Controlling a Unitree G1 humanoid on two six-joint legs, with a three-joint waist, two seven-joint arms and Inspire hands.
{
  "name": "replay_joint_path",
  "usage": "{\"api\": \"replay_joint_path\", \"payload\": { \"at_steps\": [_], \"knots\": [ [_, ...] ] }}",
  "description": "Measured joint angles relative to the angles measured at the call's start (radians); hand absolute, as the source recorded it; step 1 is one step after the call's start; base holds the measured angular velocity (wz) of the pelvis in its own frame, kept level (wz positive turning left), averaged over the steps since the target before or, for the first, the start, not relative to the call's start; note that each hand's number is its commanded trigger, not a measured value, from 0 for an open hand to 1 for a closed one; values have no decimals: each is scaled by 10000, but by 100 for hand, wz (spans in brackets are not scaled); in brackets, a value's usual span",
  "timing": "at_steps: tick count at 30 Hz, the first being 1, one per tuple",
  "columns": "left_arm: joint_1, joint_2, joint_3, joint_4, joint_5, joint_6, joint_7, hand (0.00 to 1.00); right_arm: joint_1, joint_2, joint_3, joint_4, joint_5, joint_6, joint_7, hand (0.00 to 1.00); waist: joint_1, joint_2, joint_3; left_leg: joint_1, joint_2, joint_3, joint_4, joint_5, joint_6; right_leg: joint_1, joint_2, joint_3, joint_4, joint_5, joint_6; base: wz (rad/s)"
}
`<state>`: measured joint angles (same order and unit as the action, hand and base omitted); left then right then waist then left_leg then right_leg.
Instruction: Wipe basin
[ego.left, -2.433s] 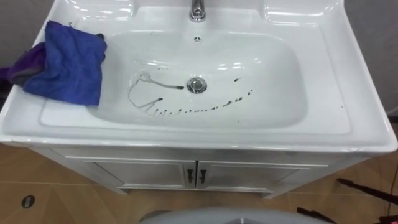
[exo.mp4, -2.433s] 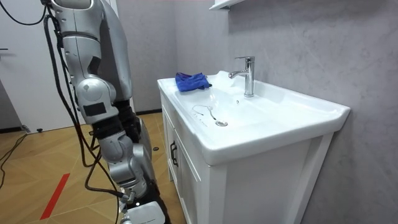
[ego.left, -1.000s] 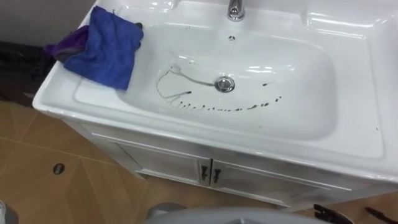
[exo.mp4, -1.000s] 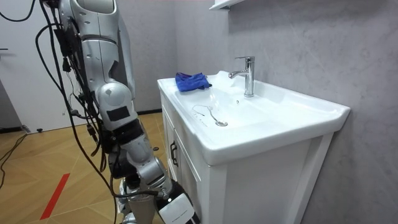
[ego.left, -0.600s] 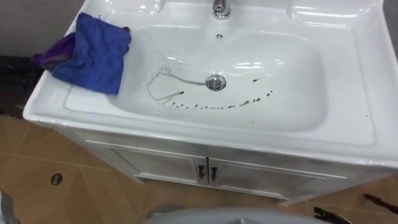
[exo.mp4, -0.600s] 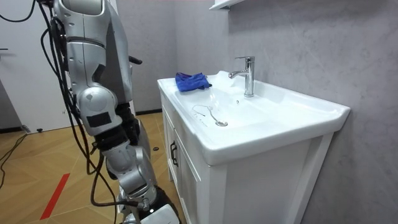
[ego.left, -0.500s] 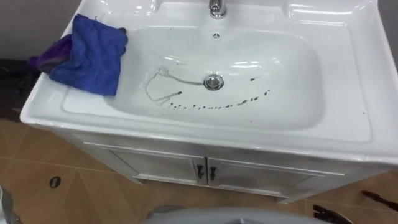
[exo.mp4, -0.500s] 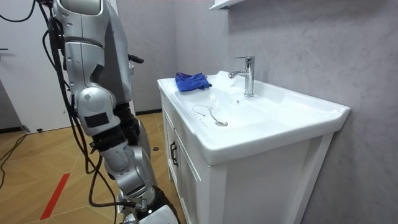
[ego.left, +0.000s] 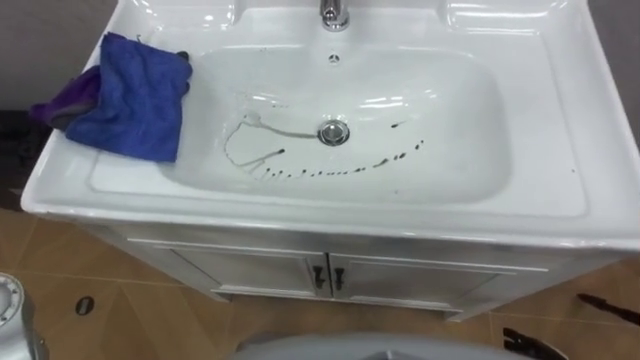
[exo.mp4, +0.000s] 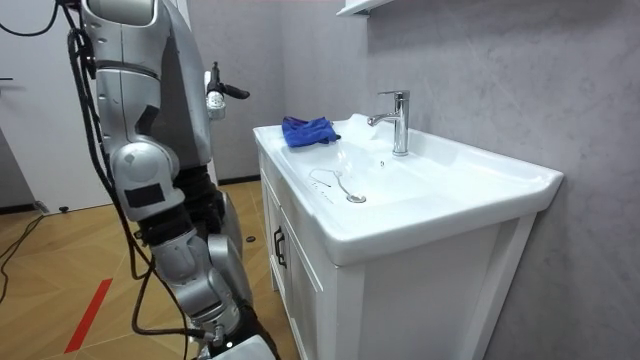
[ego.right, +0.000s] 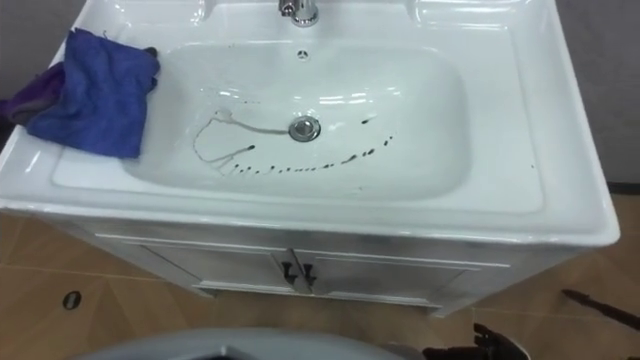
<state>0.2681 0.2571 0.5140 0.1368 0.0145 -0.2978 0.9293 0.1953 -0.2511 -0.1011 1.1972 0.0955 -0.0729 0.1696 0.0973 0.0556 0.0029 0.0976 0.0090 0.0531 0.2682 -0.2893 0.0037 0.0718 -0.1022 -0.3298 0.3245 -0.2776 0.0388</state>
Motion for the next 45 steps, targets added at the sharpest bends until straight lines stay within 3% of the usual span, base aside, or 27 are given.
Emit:
{"api": "replay_joint_path", "payload": {
  "at_steps": [4,12,18,23,31,45],
  "knots": [
    [-36,-5,-487,-372,12,6,-493,0,-64,19,4,-2,130,-1,205,0,-214,-9,9,-6,15,10,-21,0,0,-18,20,29,-20,6,-10,-2],
    [-406,-3,-538,-627,663,87,-887,0,-80,177,-16,13,297,2,256,0,-615,-141,13,-32,45,348,-100,2,0,-236,71,318,-11,13,-20,-11],
    [-655,-5,-1030,-634,679,151,-1126,0,43,264,-10,7,807,0,233,0,-709,-188,-29,76,154,608,-178,3,-2,-179,259,634,-347,192,-55,-19],
    [-802,-9,-1385,-634,679,251,-1389,0,78,353,-6,55,1326,11,249,0,-831,-222,-10,362,205,839,-418,5,-5,-169,367,1018,-359,212,-70,-20],
    [-1038,-8,-1620,-632,1093,543,-1616,0,63,478,-17,119,1426,105,229,0,-1124,-360,49,355,205,831,-468,5,-5,-196,444,1266,-515,271,-69,-6],
    [-1099,-29,-2041,-556,1230,963,-2451,0,121,564,-15,75,1410,250,301,0,-1176,-431,13,350,312,817,-572,8,-10,-145,614,1408,-788,444,-129,-3]
  ]
}}
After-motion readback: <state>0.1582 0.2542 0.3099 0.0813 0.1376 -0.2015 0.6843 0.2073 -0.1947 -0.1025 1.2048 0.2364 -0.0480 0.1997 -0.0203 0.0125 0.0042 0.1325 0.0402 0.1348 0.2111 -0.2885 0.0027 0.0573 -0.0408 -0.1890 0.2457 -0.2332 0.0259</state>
